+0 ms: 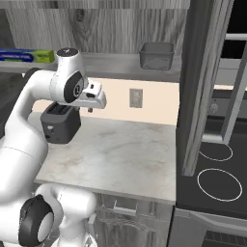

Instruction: Retrieve the tupperware and aluminum foil from the cabinet and place them on the dining counter near the plate with steaks to prepare for storing leftovers.

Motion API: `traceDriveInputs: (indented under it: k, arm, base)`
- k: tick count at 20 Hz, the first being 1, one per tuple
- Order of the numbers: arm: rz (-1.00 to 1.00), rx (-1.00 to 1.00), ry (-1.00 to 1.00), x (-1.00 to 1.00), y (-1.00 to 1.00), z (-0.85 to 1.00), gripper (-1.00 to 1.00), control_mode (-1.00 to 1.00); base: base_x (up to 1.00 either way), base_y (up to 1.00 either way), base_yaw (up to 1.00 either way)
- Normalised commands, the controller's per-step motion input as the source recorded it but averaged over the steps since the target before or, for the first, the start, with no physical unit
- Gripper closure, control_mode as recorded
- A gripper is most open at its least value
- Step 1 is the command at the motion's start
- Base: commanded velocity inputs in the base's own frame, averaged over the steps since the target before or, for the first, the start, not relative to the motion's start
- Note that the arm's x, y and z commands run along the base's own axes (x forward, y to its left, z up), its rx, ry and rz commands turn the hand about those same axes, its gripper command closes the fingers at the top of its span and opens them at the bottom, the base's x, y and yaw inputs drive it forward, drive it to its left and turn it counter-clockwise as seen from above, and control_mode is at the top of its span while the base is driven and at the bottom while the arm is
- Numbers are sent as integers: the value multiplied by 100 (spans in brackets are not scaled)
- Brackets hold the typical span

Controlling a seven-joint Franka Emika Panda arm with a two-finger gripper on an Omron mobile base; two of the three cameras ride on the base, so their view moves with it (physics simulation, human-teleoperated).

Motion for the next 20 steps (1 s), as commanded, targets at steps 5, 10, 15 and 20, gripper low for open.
traceDriveInputs:
  k: [5, 10, 15, 20]
  arm:
    - [5, 0, -2, -2, 0, 0, -100, -100]
    - [13, 0, -31, 0, 4, 21, -100, -100]
    - [11, 3, -45, 0, 1, 46, -100, -100]
    - [9, 4, -45, 8, 13, 60, -100, -100]
  base:
    - [0, 0, 0]
    - [0, 0, 0]
    - [0, 0, 0]
    - [0, 0, 0]
